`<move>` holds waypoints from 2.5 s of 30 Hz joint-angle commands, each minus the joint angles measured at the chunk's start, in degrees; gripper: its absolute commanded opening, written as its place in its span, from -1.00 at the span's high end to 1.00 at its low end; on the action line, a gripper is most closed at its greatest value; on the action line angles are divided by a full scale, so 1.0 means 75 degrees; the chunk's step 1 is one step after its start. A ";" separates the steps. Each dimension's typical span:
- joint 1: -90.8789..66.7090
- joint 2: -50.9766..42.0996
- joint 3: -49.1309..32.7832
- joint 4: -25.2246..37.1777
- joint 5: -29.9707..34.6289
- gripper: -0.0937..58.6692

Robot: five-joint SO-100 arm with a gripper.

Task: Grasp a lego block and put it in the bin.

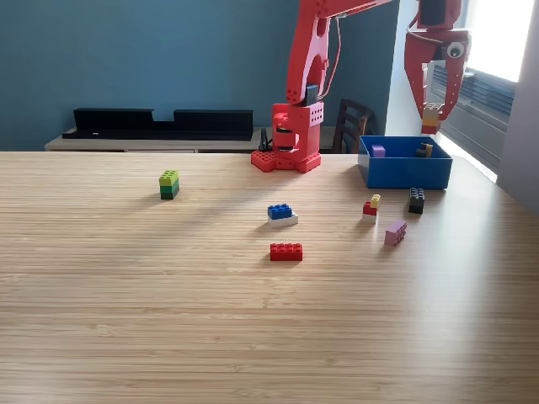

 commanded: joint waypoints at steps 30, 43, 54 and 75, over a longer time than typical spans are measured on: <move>0.0809 0.0773 -0.1113 0.0328 -0.0129 0.98; 0.6844 0.0773 -0.0152 -0.0164 0.1043 0.99; 0.7359 0.0773 0.1148 -0.1125 0.1031 0.99; 0.7441 0.0773 0.1418 -0.1301 0.1043 0.98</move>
